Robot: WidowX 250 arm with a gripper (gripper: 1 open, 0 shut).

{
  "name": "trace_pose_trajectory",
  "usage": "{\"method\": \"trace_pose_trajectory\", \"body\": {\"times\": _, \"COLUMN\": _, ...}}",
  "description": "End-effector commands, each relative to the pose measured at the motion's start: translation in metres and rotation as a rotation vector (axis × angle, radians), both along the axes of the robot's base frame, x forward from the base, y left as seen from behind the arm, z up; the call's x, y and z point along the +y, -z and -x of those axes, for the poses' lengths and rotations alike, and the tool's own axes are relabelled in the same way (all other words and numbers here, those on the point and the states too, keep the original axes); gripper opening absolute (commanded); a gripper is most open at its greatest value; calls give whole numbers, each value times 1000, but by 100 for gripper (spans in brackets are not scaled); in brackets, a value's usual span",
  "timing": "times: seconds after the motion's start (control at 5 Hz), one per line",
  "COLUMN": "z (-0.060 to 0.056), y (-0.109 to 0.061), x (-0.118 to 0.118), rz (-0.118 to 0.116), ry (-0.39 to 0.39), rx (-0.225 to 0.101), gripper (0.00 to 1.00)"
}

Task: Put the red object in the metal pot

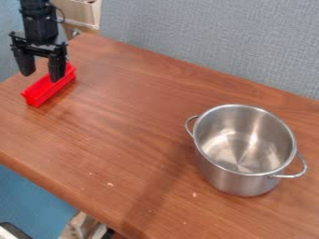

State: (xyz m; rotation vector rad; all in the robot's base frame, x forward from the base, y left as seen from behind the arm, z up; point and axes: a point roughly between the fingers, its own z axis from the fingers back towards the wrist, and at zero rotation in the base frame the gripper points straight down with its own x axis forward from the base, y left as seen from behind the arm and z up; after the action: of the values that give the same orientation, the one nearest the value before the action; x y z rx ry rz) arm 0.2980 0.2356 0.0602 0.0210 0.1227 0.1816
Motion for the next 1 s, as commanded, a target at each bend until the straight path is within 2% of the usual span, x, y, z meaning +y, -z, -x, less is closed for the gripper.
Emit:
{"method": "trace_pose_trajectory", "body": {"times": 0.0, "z": -3, "y": -23, "x": 14, "rz": -53, "ry": 0, "rx": -60, "gripper": 100}}
{"method": "trace_pose_trajectory", "body": {"times": 0.8, "z": 5, "y": -36, "x": 9, "rz": -58, "ry": 11, "rx": -107, "gripper": 100}}
